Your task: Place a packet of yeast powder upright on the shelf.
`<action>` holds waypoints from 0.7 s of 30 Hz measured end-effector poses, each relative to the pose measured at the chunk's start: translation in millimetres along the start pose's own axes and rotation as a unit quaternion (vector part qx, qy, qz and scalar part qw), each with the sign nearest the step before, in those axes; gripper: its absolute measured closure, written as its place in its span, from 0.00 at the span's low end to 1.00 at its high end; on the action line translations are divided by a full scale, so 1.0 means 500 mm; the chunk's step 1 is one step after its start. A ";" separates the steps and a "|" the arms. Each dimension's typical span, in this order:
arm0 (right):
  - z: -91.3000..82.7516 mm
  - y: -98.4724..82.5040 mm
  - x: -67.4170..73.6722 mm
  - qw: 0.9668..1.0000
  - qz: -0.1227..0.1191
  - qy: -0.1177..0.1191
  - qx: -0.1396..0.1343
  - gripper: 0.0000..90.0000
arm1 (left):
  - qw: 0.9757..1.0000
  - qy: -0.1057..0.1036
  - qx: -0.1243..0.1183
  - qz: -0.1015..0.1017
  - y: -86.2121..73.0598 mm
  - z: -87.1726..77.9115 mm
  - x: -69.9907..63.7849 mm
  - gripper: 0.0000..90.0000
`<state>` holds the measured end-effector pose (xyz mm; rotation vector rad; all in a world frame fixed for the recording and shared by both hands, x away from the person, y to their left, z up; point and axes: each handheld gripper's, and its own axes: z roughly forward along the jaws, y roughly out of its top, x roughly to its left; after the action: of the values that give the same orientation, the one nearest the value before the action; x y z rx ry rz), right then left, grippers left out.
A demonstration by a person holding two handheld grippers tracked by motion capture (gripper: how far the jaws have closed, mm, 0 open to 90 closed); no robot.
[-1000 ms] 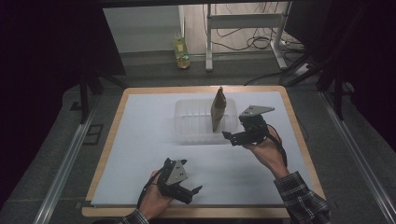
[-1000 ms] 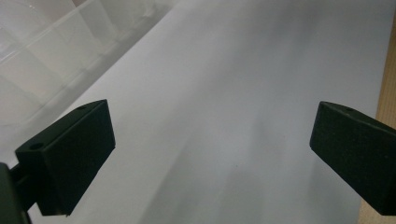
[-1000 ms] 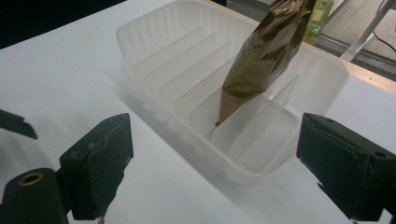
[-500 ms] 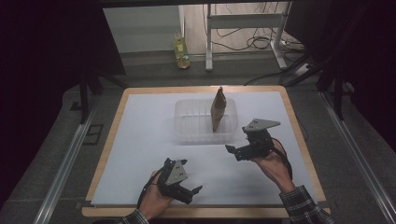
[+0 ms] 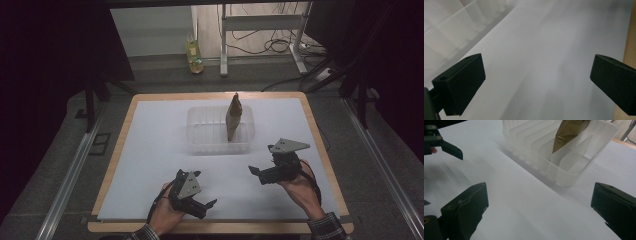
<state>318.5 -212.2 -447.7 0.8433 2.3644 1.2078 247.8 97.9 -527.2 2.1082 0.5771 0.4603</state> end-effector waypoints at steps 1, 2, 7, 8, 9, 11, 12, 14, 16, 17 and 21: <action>-0.004 -0.004 0.001 1.000 -0.002 -0.001 -0.002 0.02 | 1.000 0.000 0.000 0.000 0.000 0.000 0.000 0.00; -0.007 -0.008 0.002 1.000 -0.003 0.001 -0.004 0.01 | 1.000 0.000 0.000 0.000 0.000 0.000 0.000 0.00; -0.024 -0.031 0.009 1.000 -0.011 -0.003 -0.010 0.01 | 1.000 0.001 0.002 0.001 -0.001 -0.001 0.001 0.00; -0.028 -0.035 0.010 1.000 -0.013 -0.004 -0.011 0.01 | 1.000 0.002 0.003 0.002 -0.001 0.000 0.001 0.00; -0.031 -0.040 0.011 1.000 -0.012 -0.005 -0.013 0.02 | 1.000 0.002 0.005 0.003 -0.001 0.000 0.001 0.00; -0.037 -0.049 0.013 1.000 -0.011 -0.004 -0.014 0.02 | 1.000 0.004 0.007 0.006 -0.001 0.001 0.000 0.00; -0.040 -0.053 0.014 1.000 -0.011 -0.004 -0.014 0.01 | 1.000 0.005 0.008 0.007 -0.001 0.001 0.000 0.00; -0.044 -0.062 0.016 1.000 -0.007 -0.002 -0.014 0.01 | 1.000 0.006 0.009 0.008 -0.001 0.001 0.000 0.00; -0.049 -0.070 0.017 1.000 -0.005 -0.004 -0.010 0.01 | 1.000 0.006 0.009 0.008 -0.001 0.001 0.000 0.00; -0.051 -0.076 0.016 1.000 -0.004 -0.003 -0.011 0.01 | 1.000 0.006 0.008 0.007 -0.001 0.000 0.000 0.00; -0.063 -0.096 0.014 1.000 0.000 -0.009 -0.010 0.01 | 1.000 0.007 0.010 0.005 -0.002 -0.001 0.002 0.00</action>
<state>278.9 -248.7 -469.2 0.8428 2.3339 1.2178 248.1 99.1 -527.9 2.1300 0.5815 0.4770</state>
